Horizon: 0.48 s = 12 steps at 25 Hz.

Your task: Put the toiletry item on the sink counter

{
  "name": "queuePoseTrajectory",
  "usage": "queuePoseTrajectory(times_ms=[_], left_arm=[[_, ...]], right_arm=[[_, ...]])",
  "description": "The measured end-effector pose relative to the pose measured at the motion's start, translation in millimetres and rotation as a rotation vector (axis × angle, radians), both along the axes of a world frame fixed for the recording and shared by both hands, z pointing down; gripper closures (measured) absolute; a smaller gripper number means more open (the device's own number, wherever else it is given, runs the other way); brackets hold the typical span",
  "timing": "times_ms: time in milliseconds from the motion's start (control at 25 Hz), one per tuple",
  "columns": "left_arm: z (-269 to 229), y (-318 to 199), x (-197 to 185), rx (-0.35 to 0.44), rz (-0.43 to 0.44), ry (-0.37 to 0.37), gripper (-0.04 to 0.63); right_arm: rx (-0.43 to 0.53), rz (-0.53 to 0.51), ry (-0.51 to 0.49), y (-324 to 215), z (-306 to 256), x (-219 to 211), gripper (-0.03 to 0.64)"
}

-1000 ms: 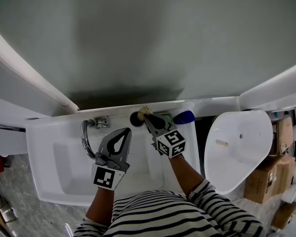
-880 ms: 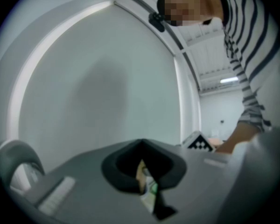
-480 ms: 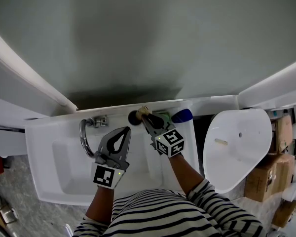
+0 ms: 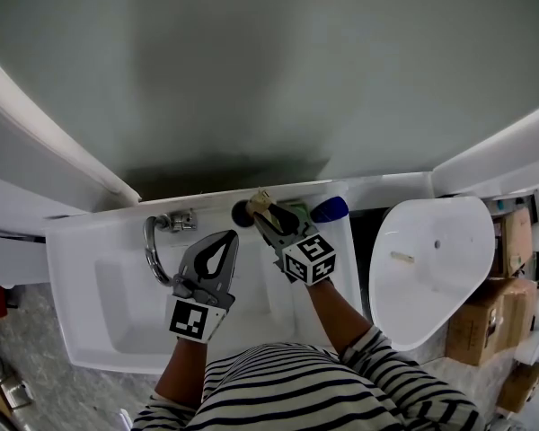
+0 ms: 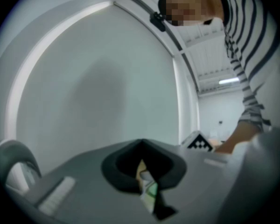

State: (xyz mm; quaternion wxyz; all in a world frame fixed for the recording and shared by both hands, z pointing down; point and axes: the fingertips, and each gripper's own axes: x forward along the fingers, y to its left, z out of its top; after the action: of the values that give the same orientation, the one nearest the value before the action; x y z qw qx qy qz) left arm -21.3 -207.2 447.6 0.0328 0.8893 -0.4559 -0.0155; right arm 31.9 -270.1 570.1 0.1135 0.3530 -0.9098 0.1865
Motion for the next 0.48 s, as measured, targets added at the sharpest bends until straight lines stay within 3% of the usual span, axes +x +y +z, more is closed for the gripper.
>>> queuePoseTrajectory(times_ms=[480], left_arm=[[-2, 2, -2, 0.015, -0.002, -0.004, 0.589]], right_arm=[[0.017, 0.013, 0.034, 10, -6, 17, 0.474]])
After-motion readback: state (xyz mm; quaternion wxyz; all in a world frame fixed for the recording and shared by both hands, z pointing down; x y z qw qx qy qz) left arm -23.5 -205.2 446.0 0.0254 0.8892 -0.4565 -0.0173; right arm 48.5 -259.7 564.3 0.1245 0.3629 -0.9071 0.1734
